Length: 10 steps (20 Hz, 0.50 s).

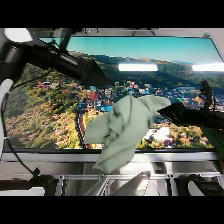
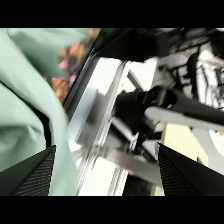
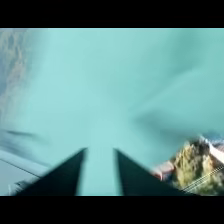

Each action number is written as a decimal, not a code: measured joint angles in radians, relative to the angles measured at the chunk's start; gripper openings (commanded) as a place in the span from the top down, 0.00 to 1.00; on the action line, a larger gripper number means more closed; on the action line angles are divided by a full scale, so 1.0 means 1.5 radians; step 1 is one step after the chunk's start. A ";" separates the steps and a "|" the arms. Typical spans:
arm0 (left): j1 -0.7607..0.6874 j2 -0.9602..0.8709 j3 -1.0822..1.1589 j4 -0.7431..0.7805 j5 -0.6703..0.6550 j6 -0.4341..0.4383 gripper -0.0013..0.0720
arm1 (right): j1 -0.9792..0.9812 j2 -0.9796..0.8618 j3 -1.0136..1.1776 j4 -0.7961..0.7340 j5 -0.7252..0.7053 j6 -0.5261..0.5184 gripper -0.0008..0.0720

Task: Fold the shirts.

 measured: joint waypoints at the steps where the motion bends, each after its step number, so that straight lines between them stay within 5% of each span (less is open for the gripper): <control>1: -0.008 -0.015 0.001 0.025 -0.009 -0.014 0.00 | -0.002 0.000 0.000 -0.002 0.005 -0.010 0.11; 10: -0.023 -0.040 -0.170 0.243 -0.067 -0.068 0.01 | -0.194 -0.027 0.002 -0.160 0.070 -0.031 0.11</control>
